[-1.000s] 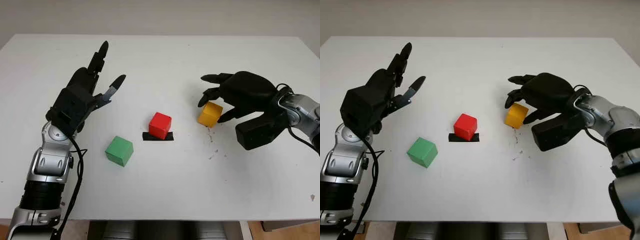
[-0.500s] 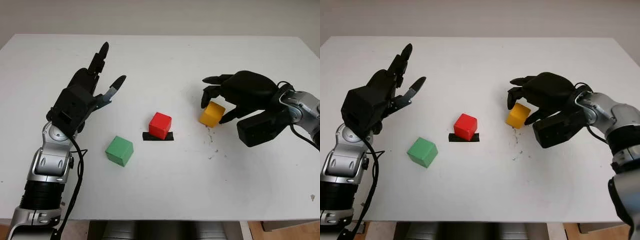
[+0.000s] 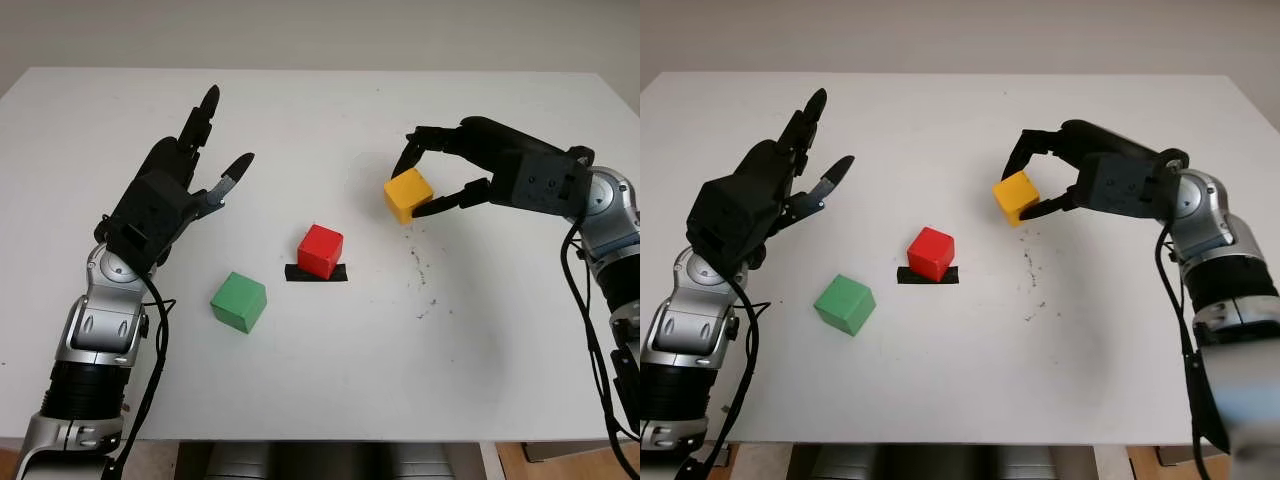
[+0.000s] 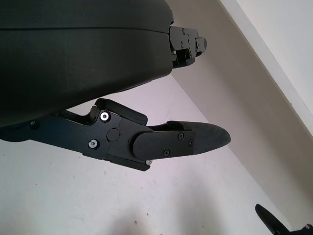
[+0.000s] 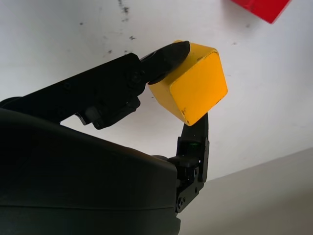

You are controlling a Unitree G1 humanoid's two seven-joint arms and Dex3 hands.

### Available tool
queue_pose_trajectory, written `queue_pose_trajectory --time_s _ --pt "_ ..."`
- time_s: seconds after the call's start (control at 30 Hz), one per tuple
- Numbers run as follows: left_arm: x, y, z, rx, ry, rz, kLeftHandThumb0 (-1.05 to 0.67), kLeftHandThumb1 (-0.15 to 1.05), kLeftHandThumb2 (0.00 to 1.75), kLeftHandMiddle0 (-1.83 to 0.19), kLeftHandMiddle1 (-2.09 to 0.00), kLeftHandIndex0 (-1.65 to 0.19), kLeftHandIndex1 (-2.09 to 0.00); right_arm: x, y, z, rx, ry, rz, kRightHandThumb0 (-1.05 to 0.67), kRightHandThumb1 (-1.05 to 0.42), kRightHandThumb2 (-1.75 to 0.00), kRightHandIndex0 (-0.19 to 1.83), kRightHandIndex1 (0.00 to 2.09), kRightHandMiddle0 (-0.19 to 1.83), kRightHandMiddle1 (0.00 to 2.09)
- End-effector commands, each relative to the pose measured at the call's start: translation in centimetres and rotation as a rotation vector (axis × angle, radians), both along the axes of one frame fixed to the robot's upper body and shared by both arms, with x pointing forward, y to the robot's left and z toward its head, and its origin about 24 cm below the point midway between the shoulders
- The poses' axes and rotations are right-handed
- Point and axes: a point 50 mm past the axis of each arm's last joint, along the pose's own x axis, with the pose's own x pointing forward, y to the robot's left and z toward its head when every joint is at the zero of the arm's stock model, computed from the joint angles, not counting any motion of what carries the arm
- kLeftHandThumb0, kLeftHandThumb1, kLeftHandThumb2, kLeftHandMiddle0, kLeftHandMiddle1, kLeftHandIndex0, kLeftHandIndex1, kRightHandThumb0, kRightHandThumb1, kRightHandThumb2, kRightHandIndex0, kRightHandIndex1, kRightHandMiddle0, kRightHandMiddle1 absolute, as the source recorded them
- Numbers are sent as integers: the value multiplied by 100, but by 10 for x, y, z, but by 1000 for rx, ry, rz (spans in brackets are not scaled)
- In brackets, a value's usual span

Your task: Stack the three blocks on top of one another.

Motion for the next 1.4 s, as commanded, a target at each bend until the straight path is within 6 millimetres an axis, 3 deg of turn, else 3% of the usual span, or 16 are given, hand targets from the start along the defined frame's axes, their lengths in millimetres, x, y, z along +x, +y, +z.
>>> queue_pose_trajectory --time_s 0.0,0.13,0.37,0.53,0.87,1.37 --pt "0 0 2 2 -6 1 -64 105 44 8 -6 6 -6 -1 2 7 56 4 0 -43 -96 -5 24 6 35 139" --pt "0 0 1 7 -6 4 -64 105 43 8 -6 6 -6 -3 8 10 175 82 3 -41 -97 -6 22 5 29 148" --pt "0 -1 2 -12 -14 -5 -63 105 43 10 -5 6 -5 -12 27 -2 539 184 14 -37 -101 -6 17 3 17 163" --pt "0 -1 3 -12 -11 -7 -64 105 44 10 -5 6 -5 -25 45 -12 639 205 -39 -40 -103 -6 15 3 13 166" --pt "-1 -3 3 -35 -9 -12 -63 105 43 12 -5 8 -5 -33 72 -27 693 280 -85 -41 -103 -5 11 4 14 174" --pt "-2 -4 1 -49 0 -2 -64 105 44 13 -5 9 -5 -38 83 -32 620 333 -101 -42 -98 -5 17 7 21 168"
